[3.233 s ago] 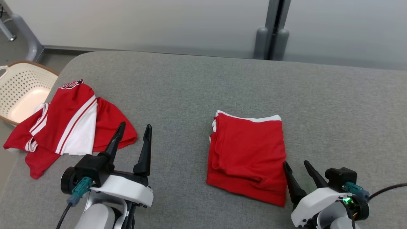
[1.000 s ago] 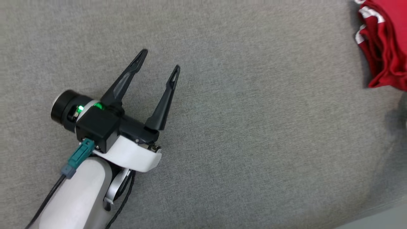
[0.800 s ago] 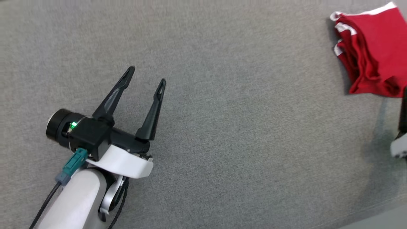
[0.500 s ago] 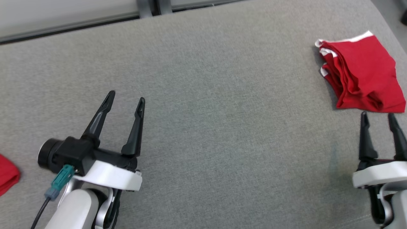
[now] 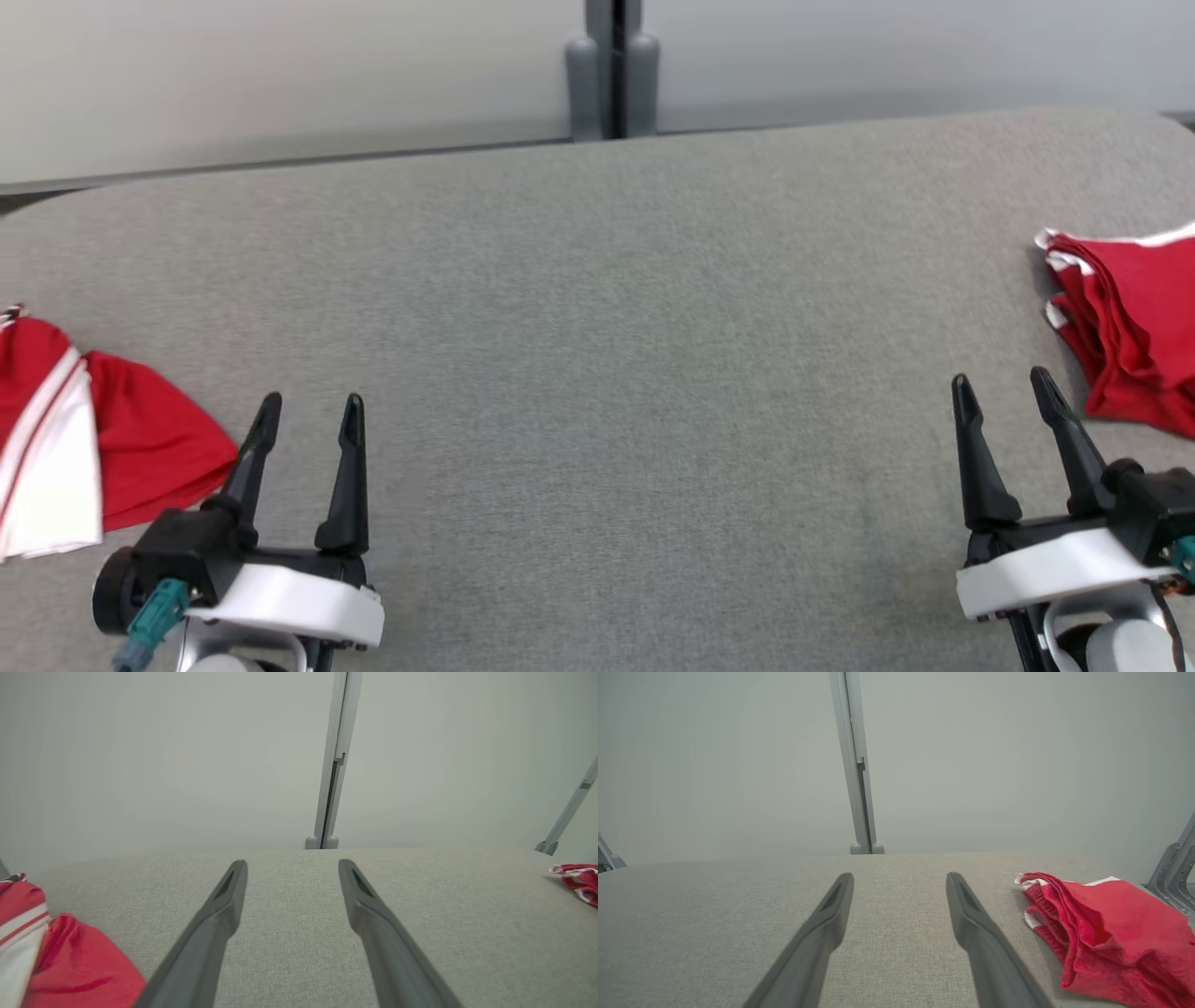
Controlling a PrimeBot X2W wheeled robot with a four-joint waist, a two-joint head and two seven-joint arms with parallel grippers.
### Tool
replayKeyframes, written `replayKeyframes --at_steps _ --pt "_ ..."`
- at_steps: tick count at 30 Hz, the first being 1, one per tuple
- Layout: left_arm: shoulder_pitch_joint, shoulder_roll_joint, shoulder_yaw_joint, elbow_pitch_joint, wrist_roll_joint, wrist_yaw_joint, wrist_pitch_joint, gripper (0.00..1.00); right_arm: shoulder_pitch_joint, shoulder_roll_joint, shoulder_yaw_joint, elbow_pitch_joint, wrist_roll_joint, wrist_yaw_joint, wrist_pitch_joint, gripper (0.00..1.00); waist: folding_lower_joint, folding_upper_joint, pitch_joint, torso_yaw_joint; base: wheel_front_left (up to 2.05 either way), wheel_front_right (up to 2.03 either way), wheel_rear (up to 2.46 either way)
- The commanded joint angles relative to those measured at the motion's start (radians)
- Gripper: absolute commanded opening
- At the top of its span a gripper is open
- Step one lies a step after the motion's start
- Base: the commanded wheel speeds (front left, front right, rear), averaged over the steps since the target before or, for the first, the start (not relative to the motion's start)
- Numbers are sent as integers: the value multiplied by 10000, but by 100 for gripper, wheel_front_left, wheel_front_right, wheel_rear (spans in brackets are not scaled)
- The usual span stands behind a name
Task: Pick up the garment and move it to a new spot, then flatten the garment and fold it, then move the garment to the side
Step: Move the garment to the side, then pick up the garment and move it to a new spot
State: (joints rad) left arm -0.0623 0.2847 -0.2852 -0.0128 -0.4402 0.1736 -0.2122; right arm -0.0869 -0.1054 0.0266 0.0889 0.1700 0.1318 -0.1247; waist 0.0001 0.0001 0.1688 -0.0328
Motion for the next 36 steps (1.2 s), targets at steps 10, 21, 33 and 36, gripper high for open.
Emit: replayKeyframes --at_steps 10,21,33,36 --pt "1003 111 -134 485 -78 51 -121 100 1418 82 -75 -831 -141 -21 723 100 -1 -1 -1662 633 0 0 0" --pt "1665 349 -170 453 -102 202 -41 100 2107 18 -141 -1410 -99 -21 1112 100 -1 -1 -2113 556 0 0 0" --pt "1781 422 -159 158 -159 368 79 100 2185 45 -167 -1637 -151 -21 1241 100 -1 -1 -2102 504 0 0 0" --pt "1718 425 -189 120 -180 375 114 100 2201 62 -185 -1643 -133 -21 1232 100 -1 -1 -2090 523 0 0 0"
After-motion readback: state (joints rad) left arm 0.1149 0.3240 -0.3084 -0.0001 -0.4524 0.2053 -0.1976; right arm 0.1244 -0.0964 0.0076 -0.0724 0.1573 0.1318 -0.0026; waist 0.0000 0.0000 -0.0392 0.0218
